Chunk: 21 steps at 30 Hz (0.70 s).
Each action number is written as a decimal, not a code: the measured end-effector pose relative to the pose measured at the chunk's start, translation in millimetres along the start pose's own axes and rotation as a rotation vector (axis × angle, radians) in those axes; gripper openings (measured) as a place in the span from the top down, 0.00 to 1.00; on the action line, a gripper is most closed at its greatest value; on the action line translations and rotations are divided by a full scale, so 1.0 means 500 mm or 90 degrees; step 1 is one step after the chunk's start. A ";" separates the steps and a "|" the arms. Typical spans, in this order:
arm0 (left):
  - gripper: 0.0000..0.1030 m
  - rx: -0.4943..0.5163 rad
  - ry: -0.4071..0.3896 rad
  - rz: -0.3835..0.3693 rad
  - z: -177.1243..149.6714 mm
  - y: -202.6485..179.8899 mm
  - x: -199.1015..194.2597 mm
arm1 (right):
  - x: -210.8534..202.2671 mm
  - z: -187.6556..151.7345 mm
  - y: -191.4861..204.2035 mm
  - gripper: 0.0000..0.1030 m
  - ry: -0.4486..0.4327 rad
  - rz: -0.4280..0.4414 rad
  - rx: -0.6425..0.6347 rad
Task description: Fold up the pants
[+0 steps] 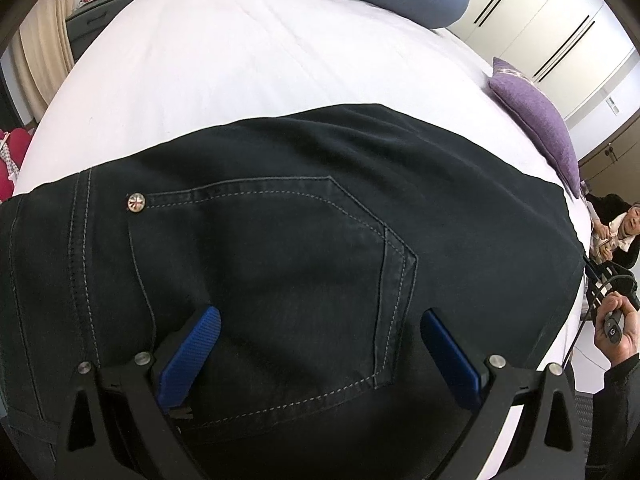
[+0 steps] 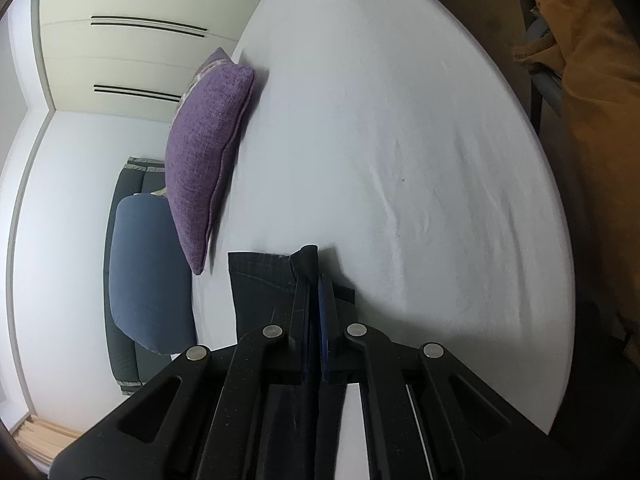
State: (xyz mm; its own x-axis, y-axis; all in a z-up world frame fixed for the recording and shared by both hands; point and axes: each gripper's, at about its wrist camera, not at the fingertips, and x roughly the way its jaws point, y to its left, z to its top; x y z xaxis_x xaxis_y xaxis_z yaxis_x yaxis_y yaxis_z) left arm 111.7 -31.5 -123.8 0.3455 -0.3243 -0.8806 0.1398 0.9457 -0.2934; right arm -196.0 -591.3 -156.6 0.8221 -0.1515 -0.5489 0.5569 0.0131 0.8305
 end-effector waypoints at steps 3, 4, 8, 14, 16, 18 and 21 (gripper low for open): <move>0.02 -0.007 -0.002 -0.001 -0.001 0.003 -0.003 | -0.004 0.001 0.006 0.98 -0.006 -0.004 0.000; 0.02 -0.009 -0.003 -0.002 -0.001 0.005 -0.005 | -0.012 -0.001 0.009 0.98 -0.008 -0.004 0.001; 0.02 -0.001 -0.006 -0.004 -0.006 0.007 -0.006 | -0.011 0.001 0.010 0.98 0.009 -0.027 -0.016; 0.02 0.015 -0.012 0.005 -0.008 -0.003 -0.001 | -0.019 0.012 -0.036 0.97 0.022 0.022 0.029; 0.02 0.015 -0.013 0.005 -0.010 -0.007 -0.001 | -0.061 0.025 -0.062 0.95 -0.027 -0.007 0.052; 0.02 0.010 -0.015 0.001 -0.009 -0.008 -0.001 | -0.106 0.036 -0.079 0.91 -0.065 -0.038 0.058; 0.02 0.009 -0.018 0.003 -0.010 -0.011 0.001 | -0.152 0.030 -0.071 0.83 -0.045 -0.023 0.021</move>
State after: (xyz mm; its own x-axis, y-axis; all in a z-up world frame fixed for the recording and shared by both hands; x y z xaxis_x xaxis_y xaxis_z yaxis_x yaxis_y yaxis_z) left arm 106.6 -36.7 -124.7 0.3724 -0.3211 -0.8707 0.1509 0.9467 -0.2846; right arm -280.2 -595.1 -142.9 0.7907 -0.2201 -0.5712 0.5807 -0.0258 0.8137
